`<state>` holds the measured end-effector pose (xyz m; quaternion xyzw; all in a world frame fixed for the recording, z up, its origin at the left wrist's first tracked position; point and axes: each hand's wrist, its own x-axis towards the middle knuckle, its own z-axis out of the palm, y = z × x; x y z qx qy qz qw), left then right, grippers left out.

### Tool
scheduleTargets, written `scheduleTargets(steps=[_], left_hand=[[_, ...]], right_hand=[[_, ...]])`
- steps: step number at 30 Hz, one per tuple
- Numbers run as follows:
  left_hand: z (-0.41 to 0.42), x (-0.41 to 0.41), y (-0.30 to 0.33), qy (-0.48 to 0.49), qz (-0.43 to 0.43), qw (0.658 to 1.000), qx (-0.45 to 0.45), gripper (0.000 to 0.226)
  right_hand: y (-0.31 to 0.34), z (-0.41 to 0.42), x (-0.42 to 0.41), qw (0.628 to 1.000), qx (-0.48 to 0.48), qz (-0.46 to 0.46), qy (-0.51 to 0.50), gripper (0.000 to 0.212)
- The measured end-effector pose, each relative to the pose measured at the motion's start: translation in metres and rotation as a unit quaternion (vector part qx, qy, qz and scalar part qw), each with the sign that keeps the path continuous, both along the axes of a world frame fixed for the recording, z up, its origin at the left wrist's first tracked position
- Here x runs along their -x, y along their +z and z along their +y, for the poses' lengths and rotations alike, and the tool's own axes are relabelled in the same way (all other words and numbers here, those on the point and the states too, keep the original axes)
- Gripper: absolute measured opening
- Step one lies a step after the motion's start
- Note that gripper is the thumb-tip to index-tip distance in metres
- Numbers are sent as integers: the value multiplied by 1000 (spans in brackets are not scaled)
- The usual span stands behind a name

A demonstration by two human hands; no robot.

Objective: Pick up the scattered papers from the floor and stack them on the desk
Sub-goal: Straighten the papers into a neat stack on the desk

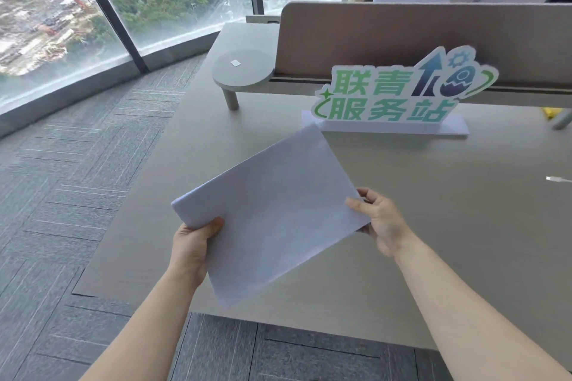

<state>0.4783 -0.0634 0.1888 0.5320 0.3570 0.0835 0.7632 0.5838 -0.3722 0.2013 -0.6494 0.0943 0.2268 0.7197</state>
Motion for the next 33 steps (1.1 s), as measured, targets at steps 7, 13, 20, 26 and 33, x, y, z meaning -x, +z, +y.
scheduleTargets(steps=[7, 13, 20, 26, 33], left_hand=[[-18, 5, -9, 51, -9, 996, 71, 21], [-11, -13, -16, 76, -14, 992, 103, 22], [36, -32, -17, 75, -15, 991, 113, 39], [105, -42, -15, 65, 3, 996, 65, 30], [170, -60, -7, -180, 82, 975, -96, 25]], right_hand=[[-6, 35, 17, 987, -143, 48, -52, 22], [-11, 93, 24, 994, -82, 19, -64, 28], [-4, 147, -1, 993, -3, -44, -110, 27], [-10, 179, -30, 991, 45, -61, -110, 26], [-19, 213, -49, 995, 78, -44, -36, 25]])
